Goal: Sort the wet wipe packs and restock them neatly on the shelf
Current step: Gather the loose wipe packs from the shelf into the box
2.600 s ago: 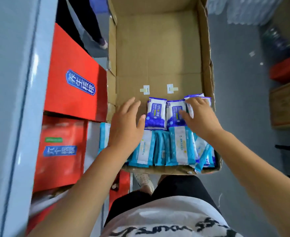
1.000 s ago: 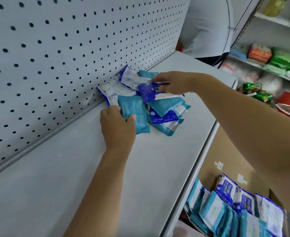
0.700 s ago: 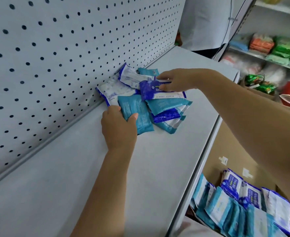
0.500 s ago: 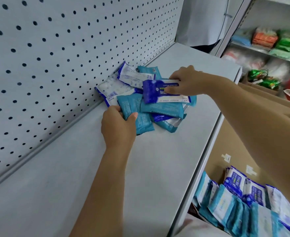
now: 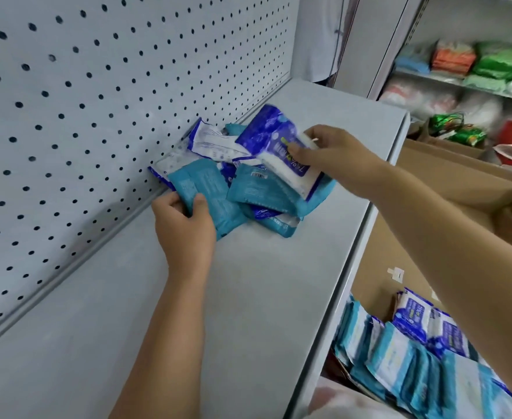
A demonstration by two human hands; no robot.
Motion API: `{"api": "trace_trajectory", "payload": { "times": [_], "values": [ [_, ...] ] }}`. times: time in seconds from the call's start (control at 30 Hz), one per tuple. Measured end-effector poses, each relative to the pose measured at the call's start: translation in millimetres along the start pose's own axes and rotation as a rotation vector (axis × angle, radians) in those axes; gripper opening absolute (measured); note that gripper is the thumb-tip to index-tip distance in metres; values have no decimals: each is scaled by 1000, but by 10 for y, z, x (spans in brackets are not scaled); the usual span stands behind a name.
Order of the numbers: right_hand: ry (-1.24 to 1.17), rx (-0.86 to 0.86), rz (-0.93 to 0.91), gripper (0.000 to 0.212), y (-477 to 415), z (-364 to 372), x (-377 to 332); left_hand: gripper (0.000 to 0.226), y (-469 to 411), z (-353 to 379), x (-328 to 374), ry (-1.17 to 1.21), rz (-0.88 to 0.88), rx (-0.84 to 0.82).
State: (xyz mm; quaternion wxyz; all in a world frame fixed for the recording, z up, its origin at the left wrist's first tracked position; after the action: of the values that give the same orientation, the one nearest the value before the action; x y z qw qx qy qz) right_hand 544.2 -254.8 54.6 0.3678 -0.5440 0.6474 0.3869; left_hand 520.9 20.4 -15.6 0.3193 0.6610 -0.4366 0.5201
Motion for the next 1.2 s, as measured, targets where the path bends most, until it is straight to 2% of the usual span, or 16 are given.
{"api": "trace_trajectory", "payload": {
  "times": [0.1, 0.3, 0.4, 0.5, 0.6, 0.67, 0.8, 0.93, 1.03, 1.2],
  "values": [
    [164, -157, 0, 33, 22, 328, 48, 21, -55, -35, -29, 13, 16, 40],
    [362, -233, -7, 35, 72, 472, 48, 20, -102, -151, -99, -60, 31, 78],
    [389, -144, -34, 36, 182, 411, 78, 14, -97, -179, -71, -70, 24, 51],
    [319, 3, -27, 37, 360, 299, 174, 13, -86, -221, 104, -144, 142, 29],
    [163, 171, 113, 40, 551, 129, 381, 11, -138, -166, 418, -283, 340, -51],
    [135, 254, 213, 42, 650, 22, 512, 13, -248, 0, 551, -447, 399, -170],
    [204, 258, 247, 50, 743, -123, 575, 25, -452, 339, 539, -787, 350, -417],
    [220, 202, 267, 59, 799, -181, 574, 31, -518, 414, 517, -1012, 355, -443],
    [289, 129, 289, 55, 829, -160, 532, 28, -498, 371, 477, -971, 273, -473],
    [265, 63, 320, 50, 900, -88, 572, 31, -329, 103, 665, -750, 305, -346]
  ]
}}
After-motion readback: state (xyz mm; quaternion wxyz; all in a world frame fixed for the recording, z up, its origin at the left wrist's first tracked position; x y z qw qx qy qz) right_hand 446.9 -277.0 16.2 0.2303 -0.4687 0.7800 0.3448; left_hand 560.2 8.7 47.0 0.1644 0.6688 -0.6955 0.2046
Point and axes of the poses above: each hand's wrist, its own y-axis away from the middle knuckle, its own z-axis out of the palm, x = y × z, the point moved 7 cm from there along -y, towards the middle knuckle, and after that the axes turned 3 degrees about -y, right-handed, at the moved point
